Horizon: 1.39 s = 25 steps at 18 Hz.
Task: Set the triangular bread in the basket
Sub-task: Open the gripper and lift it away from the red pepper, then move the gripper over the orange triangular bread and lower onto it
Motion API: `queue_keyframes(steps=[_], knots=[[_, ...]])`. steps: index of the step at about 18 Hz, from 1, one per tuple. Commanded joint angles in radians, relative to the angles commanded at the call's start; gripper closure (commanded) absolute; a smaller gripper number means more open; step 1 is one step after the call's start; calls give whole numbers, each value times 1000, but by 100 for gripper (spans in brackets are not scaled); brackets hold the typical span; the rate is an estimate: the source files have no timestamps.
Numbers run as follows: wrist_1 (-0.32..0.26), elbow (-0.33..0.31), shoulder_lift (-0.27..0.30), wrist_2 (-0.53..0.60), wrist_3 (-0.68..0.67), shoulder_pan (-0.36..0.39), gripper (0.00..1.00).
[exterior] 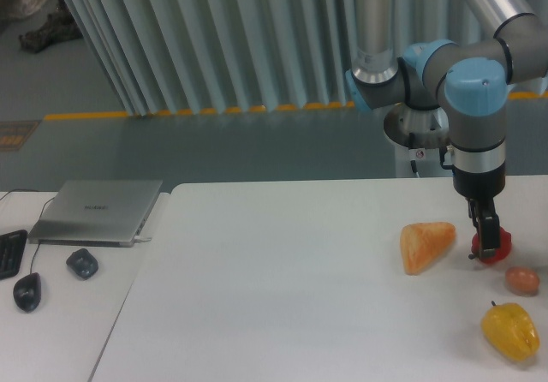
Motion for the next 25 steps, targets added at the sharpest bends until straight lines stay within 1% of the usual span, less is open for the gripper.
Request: queue_keyframes(steps=[5, 7, 9, 10, 13, 15, 18, 20, 22, 23, 24, 25], knots=[[6, -25, 5, -8, -14, 14, 0], [5, -40, 18, -18, -50, 15, 0], [-2, -49, 26, -18, -58, 26, 0], [-3, -60, 38, -18, -60, 29, 0], [-5, -121, 84, -18, -69, 29, 0], [-8, -156, 112, -18, -98, 28, 0], [-95, -166, 153, -20, -115, 22, 0], [-139, -167, 163, -21, -156, 12, 0], [-156, -170, 163, -20, -196, -17, 0], [-152, -185, 163, -20, -221, -34, 0], [-140, -202, 157, -21, -283, -69, 0], [-140, -202, 135, -18, -366, -99, 0]])
